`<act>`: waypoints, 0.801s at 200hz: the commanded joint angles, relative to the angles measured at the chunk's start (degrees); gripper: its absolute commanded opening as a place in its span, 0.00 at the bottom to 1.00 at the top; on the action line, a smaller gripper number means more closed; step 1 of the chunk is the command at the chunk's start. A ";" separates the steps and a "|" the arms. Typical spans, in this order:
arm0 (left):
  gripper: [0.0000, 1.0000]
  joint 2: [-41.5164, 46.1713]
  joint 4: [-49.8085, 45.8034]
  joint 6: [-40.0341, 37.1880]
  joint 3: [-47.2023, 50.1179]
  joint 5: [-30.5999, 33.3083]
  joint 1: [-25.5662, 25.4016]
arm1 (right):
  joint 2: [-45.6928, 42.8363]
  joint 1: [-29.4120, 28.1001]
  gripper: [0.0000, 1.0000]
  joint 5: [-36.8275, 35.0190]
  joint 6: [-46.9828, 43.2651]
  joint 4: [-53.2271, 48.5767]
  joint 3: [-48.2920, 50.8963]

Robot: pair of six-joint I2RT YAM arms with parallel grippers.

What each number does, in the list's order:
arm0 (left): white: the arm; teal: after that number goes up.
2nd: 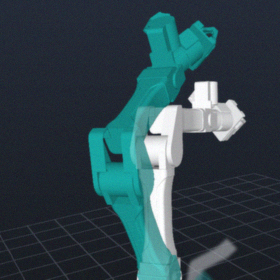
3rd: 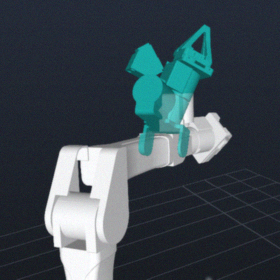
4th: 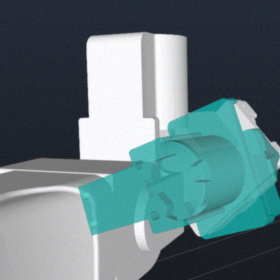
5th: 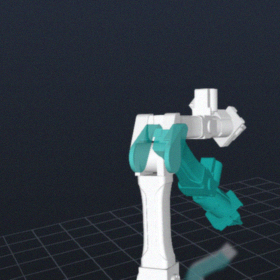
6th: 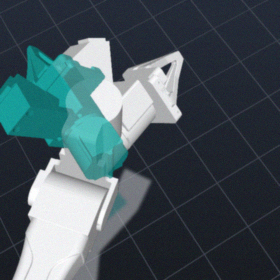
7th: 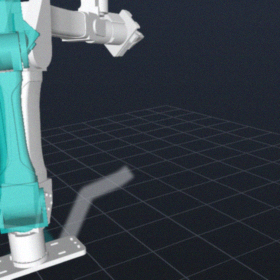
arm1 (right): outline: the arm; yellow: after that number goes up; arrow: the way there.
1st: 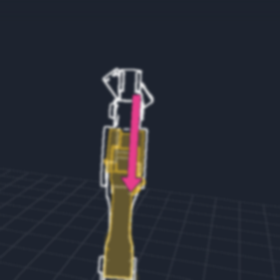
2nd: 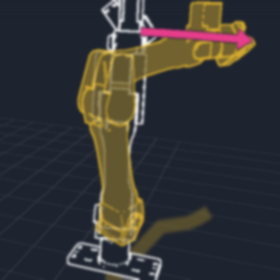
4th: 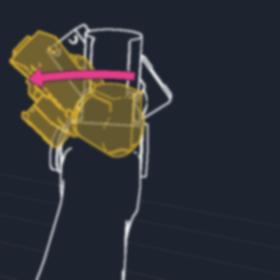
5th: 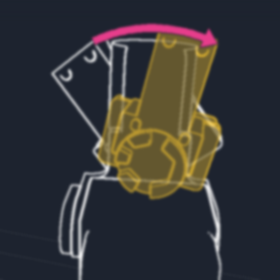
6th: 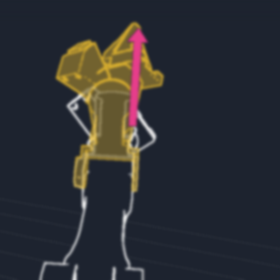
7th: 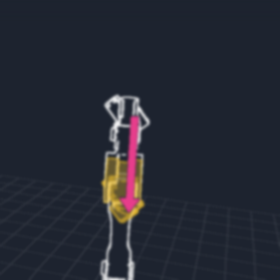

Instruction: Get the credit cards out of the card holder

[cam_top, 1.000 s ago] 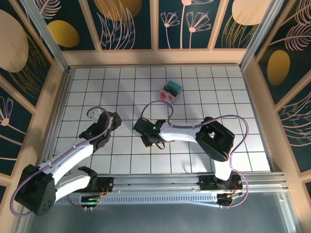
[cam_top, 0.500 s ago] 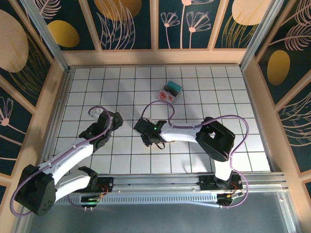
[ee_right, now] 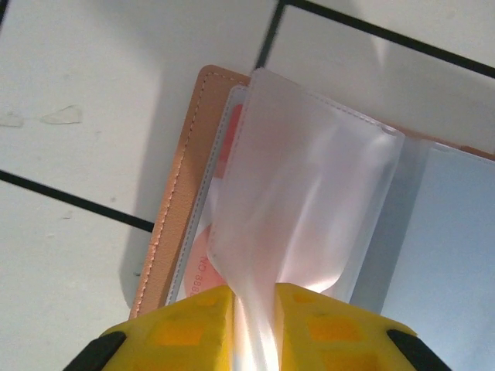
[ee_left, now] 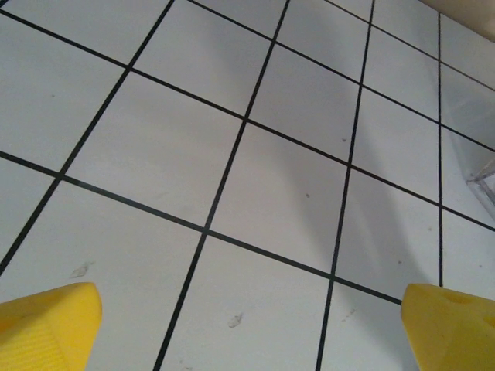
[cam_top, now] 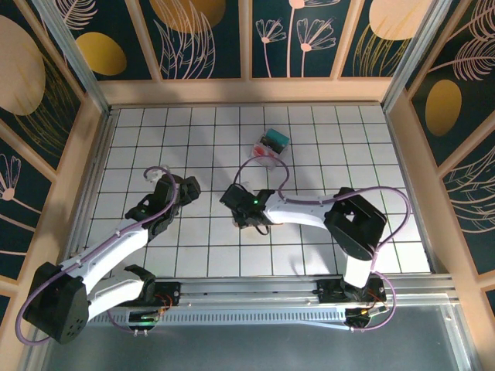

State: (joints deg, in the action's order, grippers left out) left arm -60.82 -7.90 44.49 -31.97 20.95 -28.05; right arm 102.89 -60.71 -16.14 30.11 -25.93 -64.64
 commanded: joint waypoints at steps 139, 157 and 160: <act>0.99 -14.99 6.75 -5.05 -7.35 2.13 -15.04 | -12.66 6.75 0.32 -6.25 9.57 0.26 13.36; 0.99 -19.01 6.40 -5.96 -9.34 2.75 -17.35 | -13.48 8.41 0.32 -4.58 9.31 2.27 14.95; 0.99 -19.67 6.41 -6.09 -9.68 2.86 -17.79 | -13.59 8.68 0.32 -4.27 9.23 2.62 15.36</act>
State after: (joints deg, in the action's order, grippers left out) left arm -76.60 -3.01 40.86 -38.50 22.55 -43.35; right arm 91.70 -53.82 -20.97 37.95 -26.09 -51.48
